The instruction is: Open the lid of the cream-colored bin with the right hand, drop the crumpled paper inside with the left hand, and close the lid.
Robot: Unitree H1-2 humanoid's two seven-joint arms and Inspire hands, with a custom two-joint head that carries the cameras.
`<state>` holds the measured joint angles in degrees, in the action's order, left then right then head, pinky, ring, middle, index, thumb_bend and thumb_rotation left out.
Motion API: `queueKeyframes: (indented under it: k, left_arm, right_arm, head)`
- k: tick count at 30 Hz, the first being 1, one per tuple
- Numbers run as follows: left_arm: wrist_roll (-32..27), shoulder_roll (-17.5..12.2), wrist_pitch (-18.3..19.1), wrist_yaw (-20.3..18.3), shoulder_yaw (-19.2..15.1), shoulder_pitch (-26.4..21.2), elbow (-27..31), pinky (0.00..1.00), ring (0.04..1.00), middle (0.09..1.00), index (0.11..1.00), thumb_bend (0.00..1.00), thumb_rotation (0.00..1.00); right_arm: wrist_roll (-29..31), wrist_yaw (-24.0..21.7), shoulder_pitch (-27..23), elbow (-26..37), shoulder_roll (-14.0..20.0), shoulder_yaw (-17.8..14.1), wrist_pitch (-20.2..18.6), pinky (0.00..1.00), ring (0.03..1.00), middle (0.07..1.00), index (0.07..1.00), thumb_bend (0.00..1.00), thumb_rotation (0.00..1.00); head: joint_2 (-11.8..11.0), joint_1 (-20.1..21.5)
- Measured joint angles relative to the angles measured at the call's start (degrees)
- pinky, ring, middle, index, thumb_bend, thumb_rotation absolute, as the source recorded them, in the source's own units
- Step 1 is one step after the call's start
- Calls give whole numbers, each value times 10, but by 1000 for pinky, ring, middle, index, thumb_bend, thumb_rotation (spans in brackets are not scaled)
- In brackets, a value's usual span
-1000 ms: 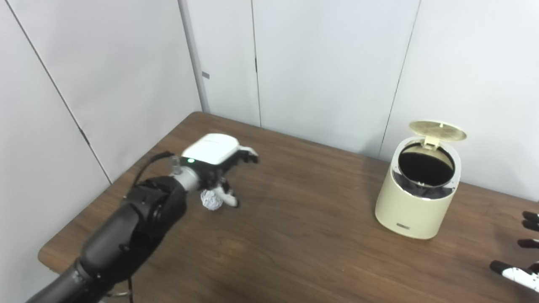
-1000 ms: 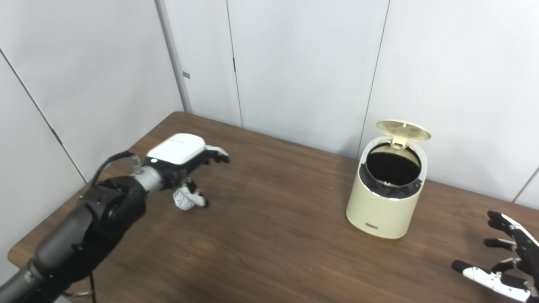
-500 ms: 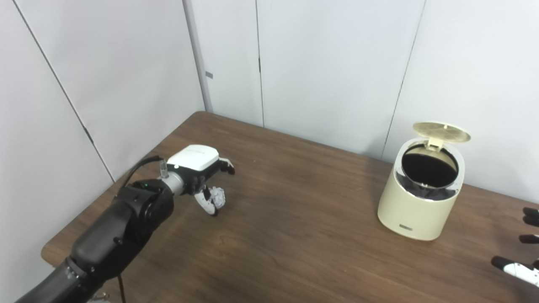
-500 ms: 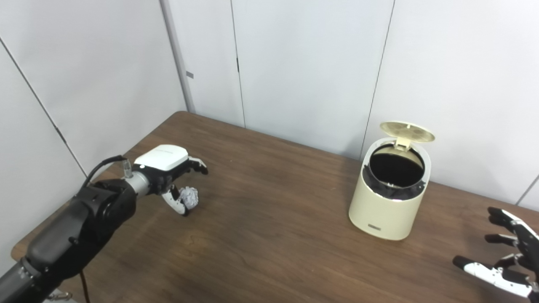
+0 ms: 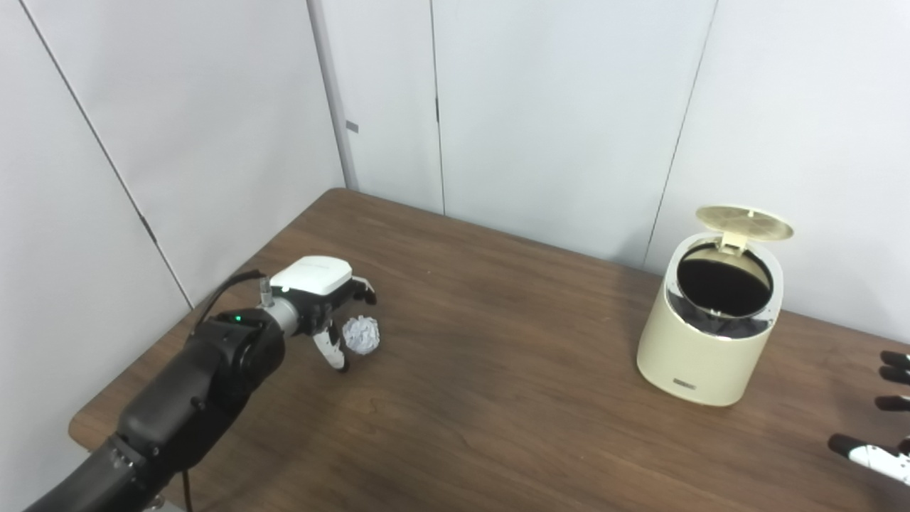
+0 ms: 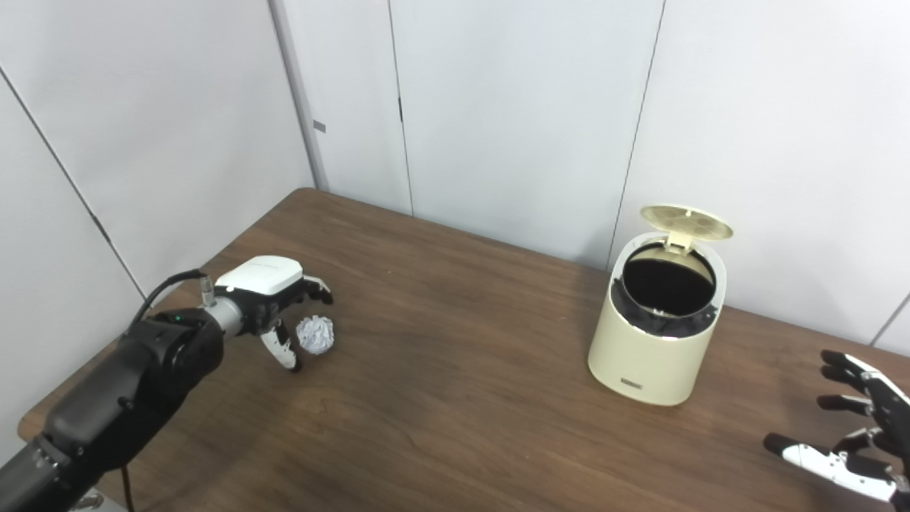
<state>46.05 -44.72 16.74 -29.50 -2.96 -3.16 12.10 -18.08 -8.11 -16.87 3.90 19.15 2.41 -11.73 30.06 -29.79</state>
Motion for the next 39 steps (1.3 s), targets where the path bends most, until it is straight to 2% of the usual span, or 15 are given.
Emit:
queueKeyframes:
  k: [7,11,15,17,20,23,25,33,39]
  left_arm:
    - [-18,7,-23,29,-2,2,-12,601,689,725,753,824,13]
    - [-20,10,-22,38,-1,2,-13,558,647,696,730,808,42]
    - [-46,11,-35,56,-6,2,-31,471,544,607,699,840,56]
    - [-55,12,-36,64,-7,2,-34,450,526,588,697,846,65]
    - [-58,13,-31,66,-6,2,-33,452,540,621,707,833,73]
    - [-58,13,-28,66,-5,2,-33,434,516,601,709,832,78]
    - [-59,13,-25,66,-5,2,-33,466,552,636,707,823,73]
    - [-64,12,-30,74,-1,2,-33,486,572,636,675,774,51]
    - [-70,12,-37,76,4,1,-33,506,590,655,693,796,100]
  right_arm:
    - [-1,0,0,1,0,0,-1,342,708,819,834,807,242]
    - [-2,0,0,2,0,1,-2,349,713,813,834,809,255]
    - [-3,0,1,5,0,1,-4,371,739,821,834,798,245]
    - [-5,0,2,6,0,2,-5,379,755,827,836,794,249]
    - [-9,-1,3,10,0,4,-12,382,761,834,840,782,238]
    - [-9,-1,5,13,0,4,-12,381,751,825,840,777,231]
    - [-9,-1,7,13,0,4,-12,381,751,827,842,772,226]
    - [-10,-1,12,19,0,4,-12,364,730,837,850,772,251]
    - [-10,-1,12,20,0,3,-15,337,697,839,845,793,272]
  head:
    - [3,2]
    - [4,2]
    - [6,2]
    - [8,-1]
    - [10,-1]
    - [11,-1]
    - [11,-1]
    - [15,3]
    - [17,3]
